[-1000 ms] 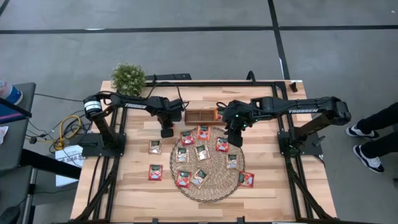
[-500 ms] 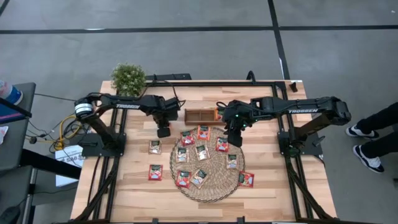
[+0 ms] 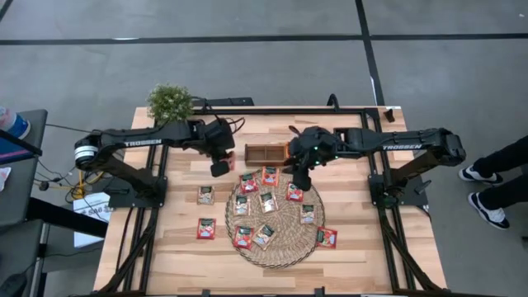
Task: Pick & Place Tea
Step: Put the orange tea bag to the right of the wooden organizer
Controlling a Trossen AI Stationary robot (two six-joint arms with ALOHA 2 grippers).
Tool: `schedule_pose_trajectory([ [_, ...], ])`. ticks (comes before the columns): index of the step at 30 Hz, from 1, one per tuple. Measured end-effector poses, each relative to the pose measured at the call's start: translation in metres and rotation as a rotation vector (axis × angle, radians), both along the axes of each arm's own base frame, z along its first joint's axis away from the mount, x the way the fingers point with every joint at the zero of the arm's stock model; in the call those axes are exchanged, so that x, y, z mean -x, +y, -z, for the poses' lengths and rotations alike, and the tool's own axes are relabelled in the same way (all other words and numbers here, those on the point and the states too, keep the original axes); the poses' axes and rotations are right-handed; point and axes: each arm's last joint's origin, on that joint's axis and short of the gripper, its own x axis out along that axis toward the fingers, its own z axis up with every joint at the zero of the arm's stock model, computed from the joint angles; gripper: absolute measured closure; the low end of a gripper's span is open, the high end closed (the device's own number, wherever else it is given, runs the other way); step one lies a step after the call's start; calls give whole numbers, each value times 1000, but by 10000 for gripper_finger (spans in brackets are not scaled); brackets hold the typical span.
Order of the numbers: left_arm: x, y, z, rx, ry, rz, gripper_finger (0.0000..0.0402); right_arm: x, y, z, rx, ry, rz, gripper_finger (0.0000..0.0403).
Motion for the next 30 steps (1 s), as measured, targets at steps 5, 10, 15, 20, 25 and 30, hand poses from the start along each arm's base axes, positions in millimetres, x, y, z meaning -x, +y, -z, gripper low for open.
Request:
schedule_pose_trajectory([
  [5,-17,-11,-29,-51,-133,49,401,-13,-10,6,-3,-27,28,275],
  [10,-26,-21,-52,-130,-208,55,401,-27,-30,29,-67,22,52,226],
  [15,-28,-30,-56,-205,-205,36,401,-46,-53,44,-246,-49,14,174],
  [20,-27,-35,-55,-271,-163,9,401,-58,-73,51,-369,-123,8,157],
  [25,-28,-40,-55,-273,-166,16,401,-64,-81,46,-352,-224,26,158],
  [30,-28,-40,-55,-271,-169,12,401,-64,-85,42,-311,-265,71,158],
])
